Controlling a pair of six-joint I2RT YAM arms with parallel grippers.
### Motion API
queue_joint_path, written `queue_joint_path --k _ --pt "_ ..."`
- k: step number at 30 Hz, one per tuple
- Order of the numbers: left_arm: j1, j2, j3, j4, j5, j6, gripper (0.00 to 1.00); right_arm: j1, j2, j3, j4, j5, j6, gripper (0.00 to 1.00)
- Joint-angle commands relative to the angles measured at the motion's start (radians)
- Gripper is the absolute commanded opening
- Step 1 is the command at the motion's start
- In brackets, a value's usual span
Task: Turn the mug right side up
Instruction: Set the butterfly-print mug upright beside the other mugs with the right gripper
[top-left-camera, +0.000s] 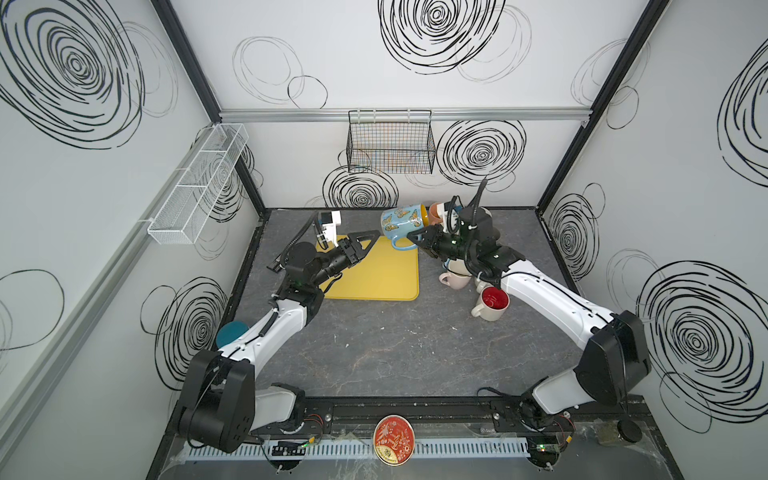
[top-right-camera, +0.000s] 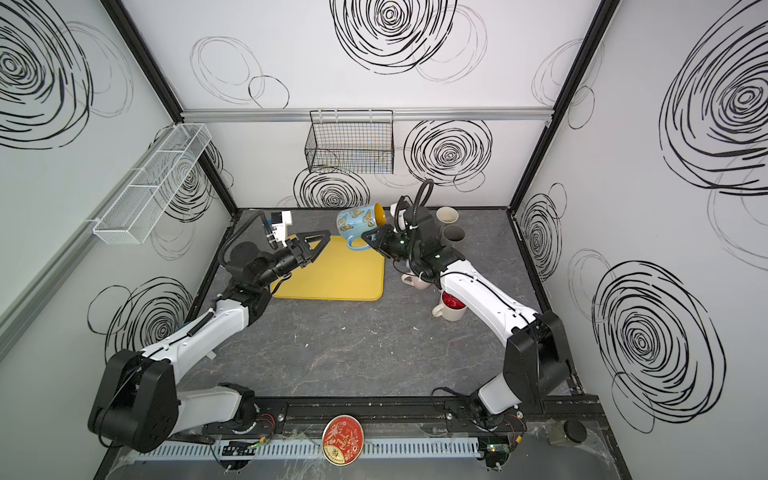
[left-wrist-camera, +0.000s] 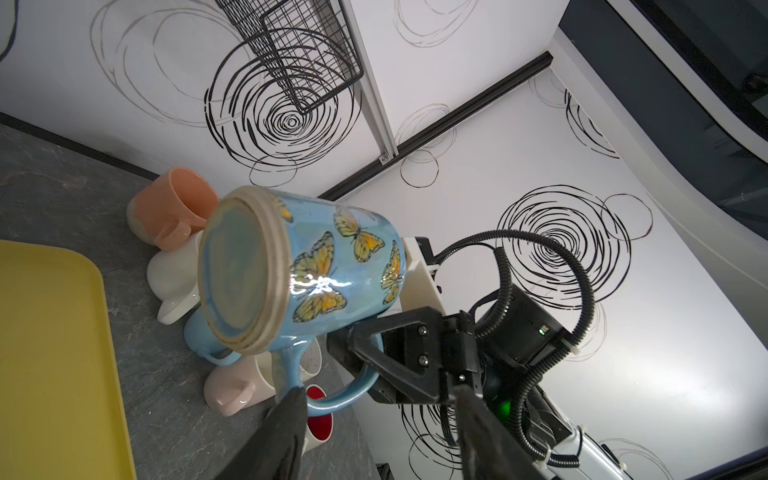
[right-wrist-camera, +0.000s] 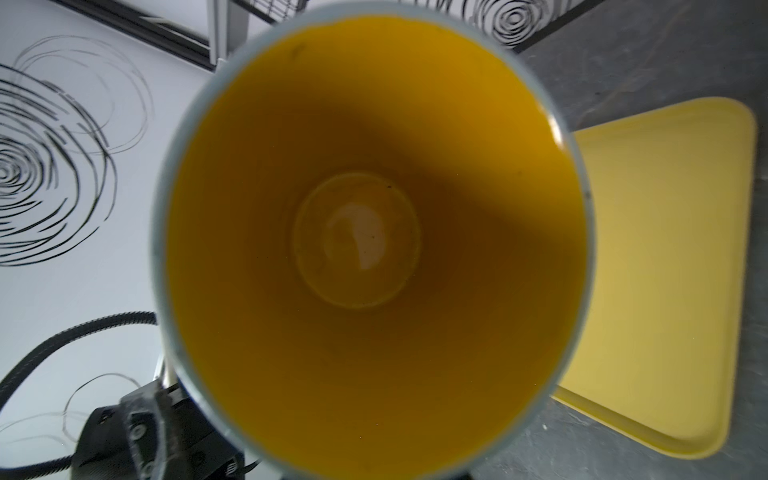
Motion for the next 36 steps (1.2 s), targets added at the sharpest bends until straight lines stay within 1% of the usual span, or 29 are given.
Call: queue_joint_path --k 1,7,10,13,17,21,23,27,29,32,36 --pt "-0.003 0.000 0.004 0.081 0.035 0.005 0.60 0.003 -0.105 -0.029 -0.013 0.114 -0.050 0.00" --pt "-0.004 0.002 -0.039 0.094 0.036 -0.006 0.60 0.024 -0.210 -0.136 -0.179 0.249 -0.102 0.00" --pt "-0.004 0.012 -0.053 0.124 0.033 -0.026 0.60 0.062 -0.254 -0.183 -0.273 0.345 -0.118 0.00" --pt "-0.004 0.027 -0.058 0.156 0.030 -0.048 0.60 0.111 -0.295 -0.234 -0.332 0.429 -0.128 0.00" --pt "-0.006 0.043 -0.056 0.168 0.030 -0.057 0.60 0.193 -0.310 -0.266 -0.418 0.528 -0.133 0.00" --pt "-0.011 0.053 -0.064 0.175 0.026 -0.057 0.60 0.272 -0.289 -0.265 -0.493 0.591 -0.101 0.00" --pt "-0.016 0.053 -0.073 0.179 0.019 -0.059 0.60 0.291 -0.278 -0.256 -0.529 0.623 -0.083 0.00" --pt "-0.027 0.050 -0.093 0.188 0.002 -0.060 0.60 0.298 -0.256 -0.240 -0.617 0.680 -0.034 0.00" --pt "-0.031 0.050 -0.100 0.192 0.000 -0.060 0.60 0.298 -0.245 -0.234 -0.685 0.717 0.021 0.00" --pt "-0.032 0.045 -0.112 0.197 -0.002 -0.063 0.60 0.298 -0.226 -0.237 -0.745 0.754 0.065 0.00" --pt "-0.032 0.026 -0.128 0.192 -0.016 -0.062 0.60 0.287 -0.203 -0.238 -0.767 0.791 0.082 0.00"
